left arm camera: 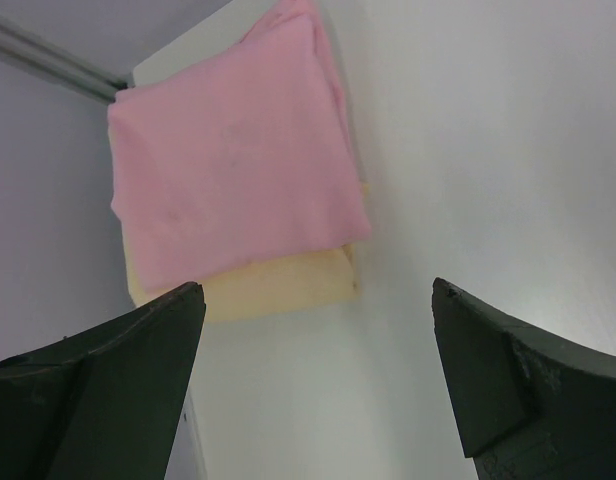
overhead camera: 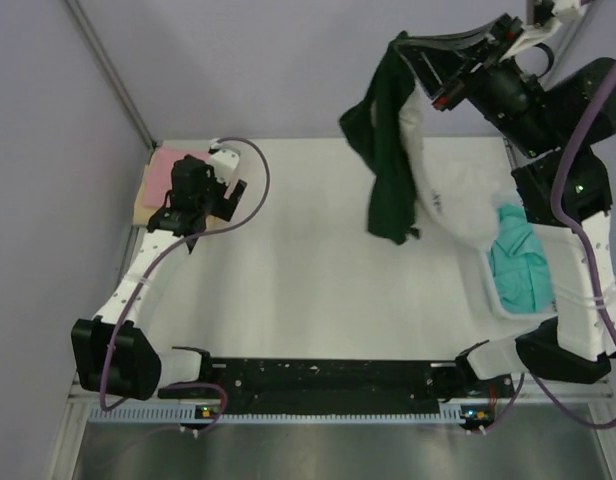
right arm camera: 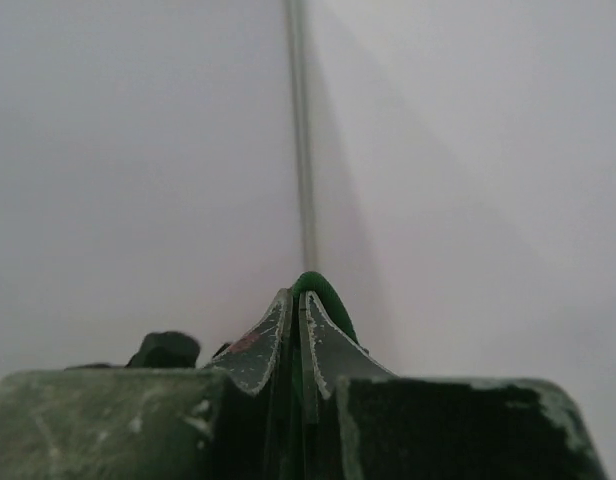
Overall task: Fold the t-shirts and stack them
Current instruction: Move the tshirt to the center of the board
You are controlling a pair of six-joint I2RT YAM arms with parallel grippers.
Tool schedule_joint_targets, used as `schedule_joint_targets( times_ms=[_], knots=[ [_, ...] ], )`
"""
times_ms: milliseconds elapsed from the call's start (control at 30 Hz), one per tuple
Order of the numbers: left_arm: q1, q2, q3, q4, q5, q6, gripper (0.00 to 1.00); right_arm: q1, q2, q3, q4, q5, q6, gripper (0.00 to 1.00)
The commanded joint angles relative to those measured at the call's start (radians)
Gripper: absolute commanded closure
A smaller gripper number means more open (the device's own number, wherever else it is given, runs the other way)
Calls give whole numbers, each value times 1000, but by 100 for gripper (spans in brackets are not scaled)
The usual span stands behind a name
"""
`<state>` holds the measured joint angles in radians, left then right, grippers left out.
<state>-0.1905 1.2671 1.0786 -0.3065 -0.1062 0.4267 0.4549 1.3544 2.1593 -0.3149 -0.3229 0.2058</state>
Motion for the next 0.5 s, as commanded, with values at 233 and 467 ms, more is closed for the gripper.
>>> schedule_joint_targets(
  times_ms=[233, 467],
  knots=[
    [152, 12, 64, 81, -108, -26, 1, 30, 69, -183, 24, 17, 61, 100],
    [164, 11, 63, 49, -54, -2, 1, -201, 61, -596, -15, 79, 185, 100]
  ],
)
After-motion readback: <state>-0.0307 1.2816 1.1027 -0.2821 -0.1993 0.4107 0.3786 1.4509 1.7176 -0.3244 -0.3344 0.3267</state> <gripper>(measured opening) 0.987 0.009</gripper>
